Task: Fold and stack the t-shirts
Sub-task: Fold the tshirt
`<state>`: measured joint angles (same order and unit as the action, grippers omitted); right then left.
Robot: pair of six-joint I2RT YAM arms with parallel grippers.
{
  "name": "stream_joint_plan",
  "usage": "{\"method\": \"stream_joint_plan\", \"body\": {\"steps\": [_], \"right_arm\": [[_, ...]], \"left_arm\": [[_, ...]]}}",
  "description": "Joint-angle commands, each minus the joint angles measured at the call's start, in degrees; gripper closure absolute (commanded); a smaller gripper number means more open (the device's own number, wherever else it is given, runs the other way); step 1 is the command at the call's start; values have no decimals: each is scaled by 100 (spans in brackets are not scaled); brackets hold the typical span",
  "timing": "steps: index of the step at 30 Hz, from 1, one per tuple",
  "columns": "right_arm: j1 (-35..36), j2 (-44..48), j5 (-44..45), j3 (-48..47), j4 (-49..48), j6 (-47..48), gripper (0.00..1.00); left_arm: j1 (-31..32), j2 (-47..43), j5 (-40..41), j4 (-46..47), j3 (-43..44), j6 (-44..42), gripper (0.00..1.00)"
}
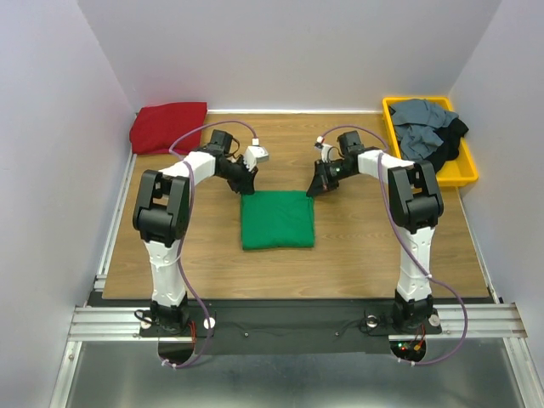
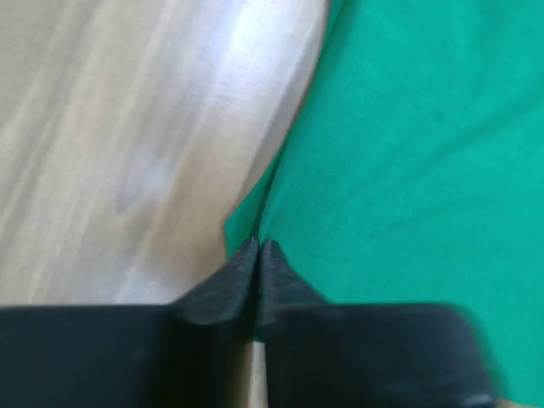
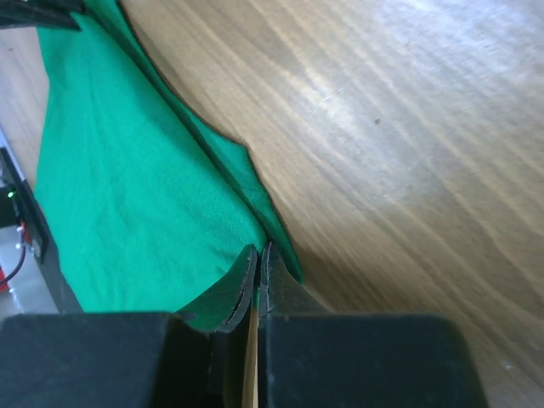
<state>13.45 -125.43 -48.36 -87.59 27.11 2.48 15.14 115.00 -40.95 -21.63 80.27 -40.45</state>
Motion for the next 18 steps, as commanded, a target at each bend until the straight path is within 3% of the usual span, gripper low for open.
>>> {"method": "stream_joint_plan", "body": {"steps": [1, 2, 4, 5, 6, 9, 15, 18], "right_arm": [[-45, 62, 651, -161, -390, -54, 99], [-62, 62, 748, -231, -461, -98, 98], [-62, 106, 1003, -425, -496, -221, 85], [-62, 150, 1108, -495, -488, -222, 76], [-71, 315, 1301, -548, -488, -230, 54], [-115, 641, 1548, -557, -497, -422, 36], [-115, 1240, 664, -180, -1154, -1650, 38], [-45, 1083, -591, 441, -2067, -2853, 47]], "left_arm": [[-230, 259, 403, 202, 383, 221, 76], [-317, 338, 386, 246, 471, 317, 73], [-606, 295, 158, 483, 647, 782, 66], [-687, 121, -78, 571, 674, 967, 64], [-757, -3, -176, 798, 622, 1247, 59], [-916, -642, -491, 1281, 211, 1862, 57], [-776, -1348, -1151, 2328, -713, 3656, 57], [-662, -1523, -1529, 3939, -1703, 5017, 57]]}}
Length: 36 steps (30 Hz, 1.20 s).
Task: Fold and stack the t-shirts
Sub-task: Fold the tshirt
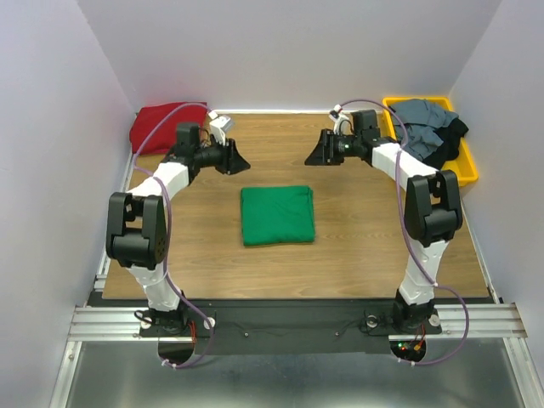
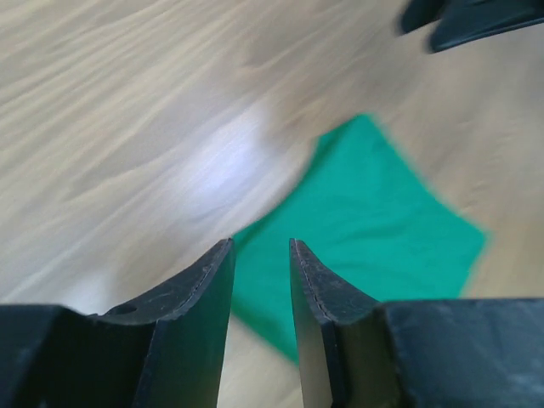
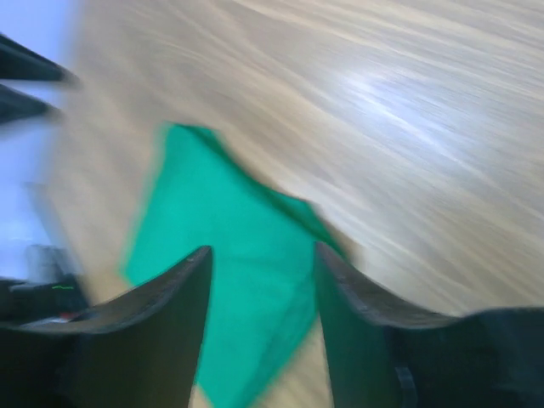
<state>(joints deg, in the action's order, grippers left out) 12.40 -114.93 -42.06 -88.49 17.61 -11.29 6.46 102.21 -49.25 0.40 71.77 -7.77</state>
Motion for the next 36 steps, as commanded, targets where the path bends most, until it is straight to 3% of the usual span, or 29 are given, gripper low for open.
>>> {"method": "stream_joint_plan", "body": {"steps": [1, 6, 11, 17, 21, 24, 28, 36], "right_arm": [[113, -46, -1373, 647, -1328, -1690, 48], [289, -529, -1586, 1210, -2119, -2332, 48], [166, -1038, -1235, 1150, -2191, -2150, 48], [-185, -1514, -637, 580, -2156, -1947, 53], [-230, -1489, -767, 130, -2007, -1930, 53], [-212, -787, -1040, 489, -2024, -2000, 53], [-37, 31, -1330, 1244, -2068, -2087, 53], [508, -107, -1454, 2045, -2147, -2149, 60]], "left_arm": [[250, -272, -743, 2100, -1057, 2118, 57], [514, 209, -735, 2675, -1402, 2692, 57], [427, 808, -419, 2930, -1376, 2781, 57], [-65, 1845, -339, 2430, -411, 2526, 57], [-118, 1496, -454, 2193, -111, 2281, 57], [-145, 907, -610, 1806, -154, 1964, 57], [135, 64, -884, 2180, -1056, 2340, 57], [988, 376, -972, 3036, -1798, 3185, 61]]}}
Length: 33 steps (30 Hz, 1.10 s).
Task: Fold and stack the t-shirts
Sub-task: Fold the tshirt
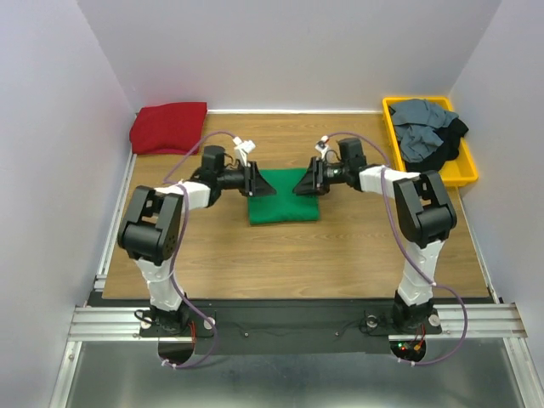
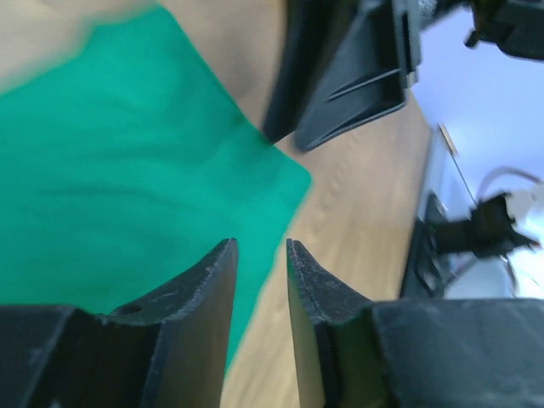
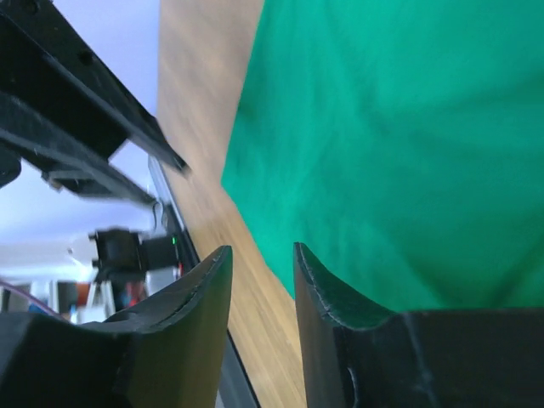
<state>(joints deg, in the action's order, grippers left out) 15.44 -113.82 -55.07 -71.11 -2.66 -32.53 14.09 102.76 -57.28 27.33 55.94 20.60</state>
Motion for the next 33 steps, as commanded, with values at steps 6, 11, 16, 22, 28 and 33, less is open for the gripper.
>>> {"method": "stream_joint_plan", "body": {"steps": [6, 11, 16, 22, 28, 33], "right_arm": [[12, -544, -13, 747, -25, 431, 66], [-243, -248, -73, 591, 650, 845, 67], [-16, 649, -548, 607, 758, 617, 66], [486, 582, -417, 932, 696, 643, 65], [460, -139, -92, 1011, 670, 1099, 66], [92, -386, 163, 1152, 696, 1425, 66]], "left_arm": [[-212, 956, 84, -190, -295, -222, 62], [-599, 834, 165, -1177, -127, -1154, 62], [-372, -431, -196, -1538, -478, -1761, 60], [331, -732, -319, -836, -917, -1033, 60], [253, 243, -153, -378, -1086, -645, 61], [-344, 841, -151, -509, -1033, -522, 61]]}}
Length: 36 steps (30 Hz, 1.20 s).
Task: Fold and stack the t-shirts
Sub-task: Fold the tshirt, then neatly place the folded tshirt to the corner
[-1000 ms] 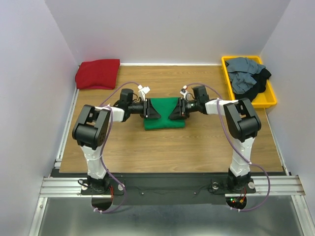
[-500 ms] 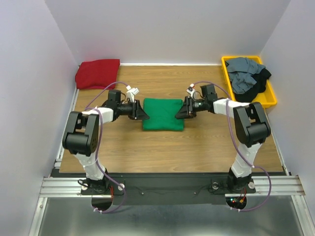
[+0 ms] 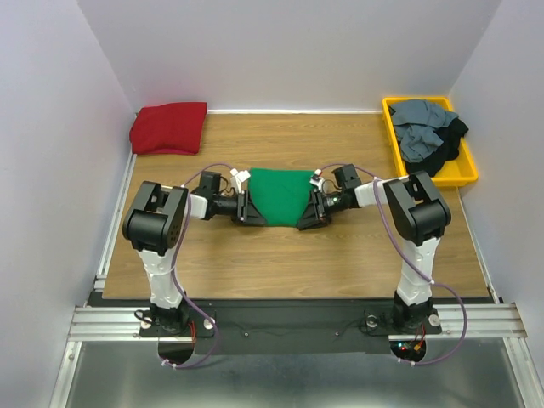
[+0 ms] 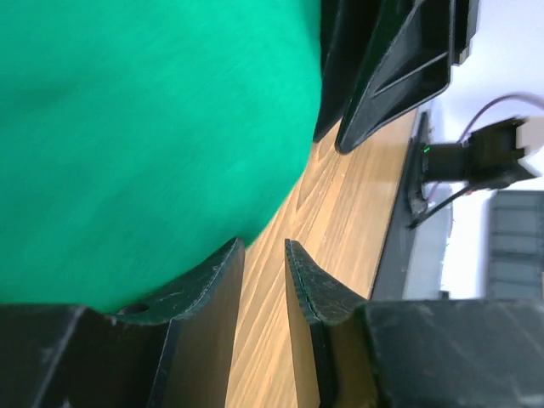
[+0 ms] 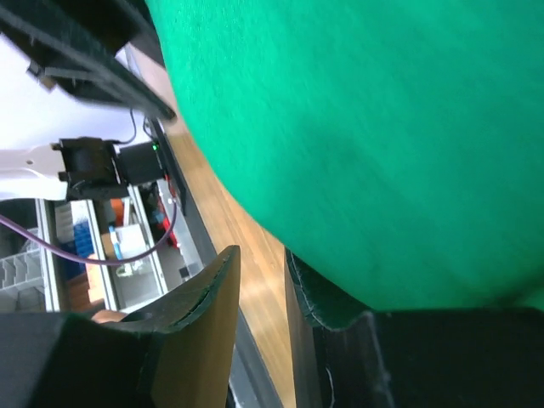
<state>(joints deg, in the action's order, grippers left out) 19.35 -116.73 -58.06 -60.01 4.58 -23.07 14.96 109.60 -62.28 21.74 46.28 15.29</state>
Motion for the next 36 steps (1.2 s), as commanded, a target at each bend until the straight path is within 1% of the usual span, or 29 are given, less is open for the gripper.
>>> {"method": "stream_joint_plan", "body": {"steps": [1, 3, 4, 5, 7, 8, 9, 10, 11, 12, 14, 15, 16, 17, 18, 19, 20, 21, 22, 23, 24, 25, 26, 27, 28, 31, 36], "right_arm": [[-388, -96, 454, 77, -19, 522, 67], [-502, -61, 410, 147, 138, 619, 67], [-512, -35, 375, 147, 270, 828, 68], [-529, 105, 331, 95, 585, 952, 68], [-512, 325, 200, 42, 807, 1147, 68], [-503, 509, 68, 24, 903, 1156, 66], [-485, 824, 50, -63, 922, 1164, 64], [-442, 1010, 128, -107, 931, 1208, 62], [-406, 1168, 233, -195, 957, 1243, 59], [-258, 1292, 347, -282, 966, 1296, 58], [-29, 1582, 970, -564, 1001, 1480, 52], [259, 1635, 1251, -652, 1036, 1594, 50], [410, 1696, 1584, -853, 1080, 1813, 48], [577, 1723, 2188, -933, 1115, 1937, 47], [944, 1750, 2568, -1012, 1133, 2077, 46], [1147, 1759, 2990, -1074, 1124, 2444, 46], [1367, 1741, 3690, -1222, 1124, 2630, 46], [1796, 1706, 4036, -1302, 1115, 2780, 45], [1991, 1645, 4327, -1381, 1115, 3077, 45], [2185, 1488, 4800, -1573, 1107, 3202, 43], [2500, 1382, 5039, -1662, 1089, 3308, 43], [2651, 1285, 5268, -1768, 1072, 3474, 43], [2792, 1180, 5705, -1856, 1037, 3554, 43], [3045, 909, 5971, -2057, 1036, 3668, 43], [3152, 802, 6156, -2137, 1028, 3852, 44], [3408, 363, 6438, -2339, 887, 4003, 44], [3505, -227, 6702, -2621, 799, 4091, 47]], "left_arm": [[-520, 184, 305, -107, -67, -78, 61], [-678, 132, 139, -388, -84, -341, 61], [-696, 45, 50, -668, -145, -673, 61], [-714, -78, -55, -836, -181, -842, 61], [-758, -613, -363, -1442, -251, -1263, 60], [-775, -824, -433, -1696, -251, -1735, 59], [-810, -1270, -495, -1995, -216, -2044, 57], [-898, -1483, -478, -2468, -164, -2221, 55], [-985, -1686, -443, -2586, -163, -2354, 55], [-1073, -2071, -277, -2639, -172, -2312, 53], [-1425, -2407, -118, -2587, -190, -2171, 49], [-1452, -2696, -13, -2517, -190, -1909, 46], [-1783, -2838, 197, -2351, -207, -1742, 40], [-1864, -2961, 268, -2262, -207, -1609, 35], [-1944, -3162, 504, -2201, -199, -1347, 30], [-1997, -3260, 646, -2061, -181, -1223, 26], [-2119, -3348, 751, -1999, -146, -1134, 11], [-2164, -3453, 961, -1998, -85, -1090, 5], [-2216, -3472, 1103, -2015, 38, -976, 5], [-2269, -3489, 1252, -2015, 91, -888, 5], [-2357, -3472, 1358, -2033, 152, -852, 5], [-2427, -3454, 1394, -2050, 223, -800, 5], [-2480, -3454, 1438, -2051, 249, -765, 5], [-2507, -3437, 1490, -2051, 276, -756, 5], [-2559, -3437, 1621, -2059, 311, -773, 5], [-2595, -3437, 1771, -2086, 355, -966, 5], [-2604, -3402, 2009, -2147, 355, -1159, 5]]}}
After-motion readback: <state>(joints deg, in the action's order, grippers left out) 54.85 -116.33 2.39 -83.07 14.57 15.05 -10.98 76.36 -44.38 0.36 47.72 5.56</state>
